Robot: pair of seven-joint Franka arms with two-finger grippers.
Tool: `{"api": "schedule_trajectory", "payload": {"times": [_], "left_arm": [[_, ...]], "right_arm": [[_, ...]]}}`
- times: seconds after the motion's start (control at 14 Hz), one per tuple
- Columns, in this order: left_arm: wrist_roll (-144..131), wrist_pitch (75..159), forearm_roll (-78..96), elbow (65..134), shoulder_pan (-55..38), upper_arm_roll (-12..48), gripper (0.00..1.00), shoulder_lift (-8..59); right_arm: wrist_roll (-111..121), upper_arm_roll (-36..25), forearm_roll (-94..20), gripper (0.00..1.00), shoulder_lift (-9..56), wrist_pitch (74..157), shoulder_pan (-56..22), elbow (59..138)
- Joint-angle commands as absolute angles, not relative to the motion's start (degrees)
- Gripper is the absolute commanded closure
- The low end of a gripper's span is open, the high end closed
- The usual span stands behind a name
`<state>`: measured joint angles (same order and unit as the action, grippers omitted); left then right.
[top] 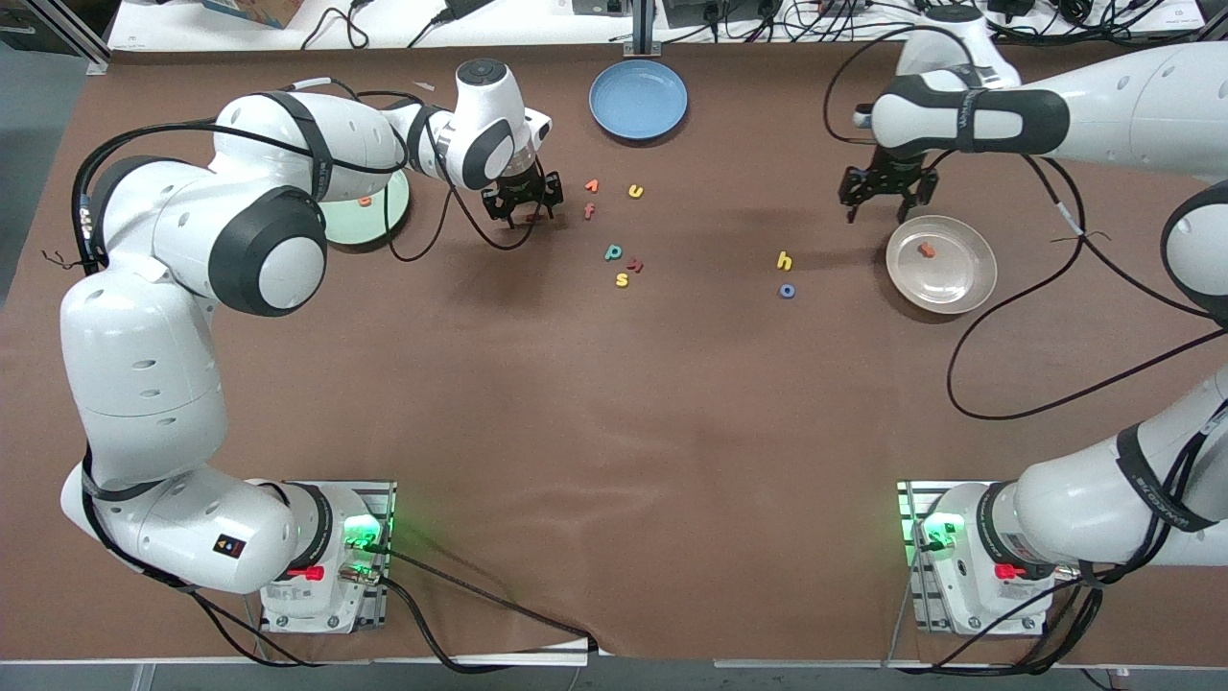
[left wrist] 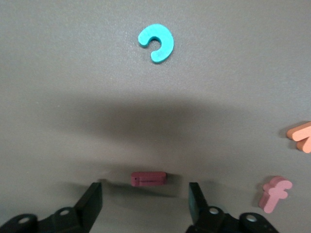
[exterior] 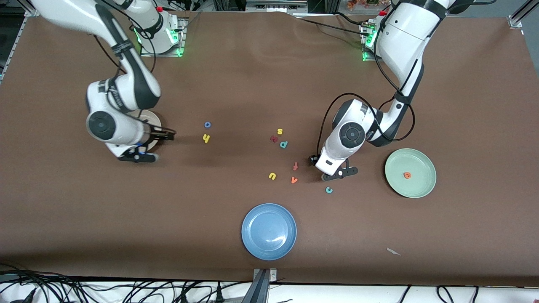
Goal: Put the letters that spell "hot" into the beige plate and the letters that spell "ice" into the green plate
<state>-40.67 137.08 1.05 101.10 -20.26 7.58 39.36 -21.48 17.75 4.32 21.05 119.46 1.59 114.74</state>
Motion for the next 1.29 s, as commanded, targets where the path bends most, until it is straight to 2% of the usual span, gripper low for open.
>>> {"api": "schedule_trajectory", "payload": {"times": [0.0,0.36,0.5,0.86,1.22], "left_arm": [[-44.0,137.6,-1.7,101.2,-21.6,6.9,0.26,39.9],[-44.1,137.5,-1.8,101.2,-21.6,6.9,0.40,39.9],[-44.2,137.5,-1.8,101.2,-21.6,6.9,0.44,39.9],[-44.2,137.5,-1.8,101.1,-21.5,6.9,0.55,39.9],[-44.1,137.5,-1.8,101.1,-21.5,6.9,0.63,39.8]], "right_arm": [[-27.1,22.0,4.2,0.10,20.7,120.9,1.9,115.7],[-32.7,23.8,4.3,0.09,21.2,132.7,1.8,124.4],[-36.5,26.0,4.3,0.10,22.5,134.2,1.5,124.6],[-38.3,26.2,4.6,0.10,24.7,139.7,-0.4,126.9],[-38.6,26.2,4.6,0.10,25.0,140.1,-0.9,127.1]]}}
